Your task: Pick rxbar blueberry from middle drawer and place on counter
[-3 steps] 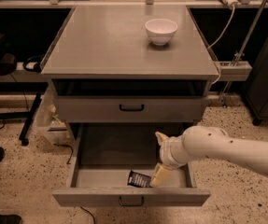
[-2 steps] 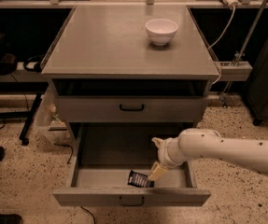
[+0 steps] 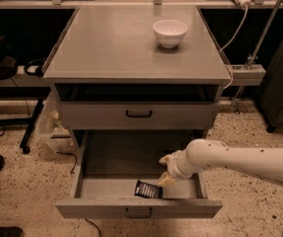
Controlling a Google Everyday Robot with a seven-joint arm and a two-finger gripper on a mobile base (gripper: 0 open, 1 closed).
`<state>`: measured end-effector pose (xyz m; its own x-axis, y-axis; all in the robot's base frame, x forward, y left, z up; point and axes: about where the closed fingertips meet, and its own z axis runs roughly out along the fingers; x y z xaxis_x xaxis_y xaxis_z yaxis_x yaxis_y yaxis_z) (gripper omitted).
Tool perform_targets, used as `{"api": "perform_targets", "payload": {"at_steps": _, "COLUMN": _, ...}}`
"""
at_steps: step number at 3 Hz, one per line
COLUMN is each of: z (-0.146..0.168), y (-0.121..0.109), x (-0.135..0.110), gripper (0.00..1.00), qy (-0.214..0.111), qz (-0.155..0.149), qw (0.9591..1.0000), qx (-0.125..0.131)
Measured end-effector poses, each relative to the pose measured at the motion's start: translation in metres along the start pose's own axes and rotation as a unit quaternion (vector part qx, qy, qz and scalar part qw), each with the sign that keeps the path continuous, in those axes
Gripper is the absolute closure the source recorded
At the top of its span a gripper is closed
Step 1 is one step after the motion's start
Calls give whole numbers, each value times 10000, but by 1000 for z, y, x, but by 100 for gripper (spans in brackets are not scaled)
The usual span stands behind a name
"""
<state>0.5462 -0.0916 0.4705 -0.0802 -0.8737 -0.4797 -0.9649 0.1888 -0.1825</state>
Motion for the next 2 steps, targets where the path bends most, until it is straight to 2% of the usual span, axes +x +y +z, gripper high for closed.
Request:
{"api": "perform_targets", "payload": {"at_steps": 1, "z": 5, "y": 5, "x": 4, "gripper": 18, "qy": -39, "qz": 242, "qw": 9995, "qx": -213}}
{"api": "perform_targets", "payload": {"at_steps": 2, "z": 5, "y": 10, "x": 4, "gripper": 73, "qy": -22, "qz": 252, "qw": 9992, "qx": -297}}
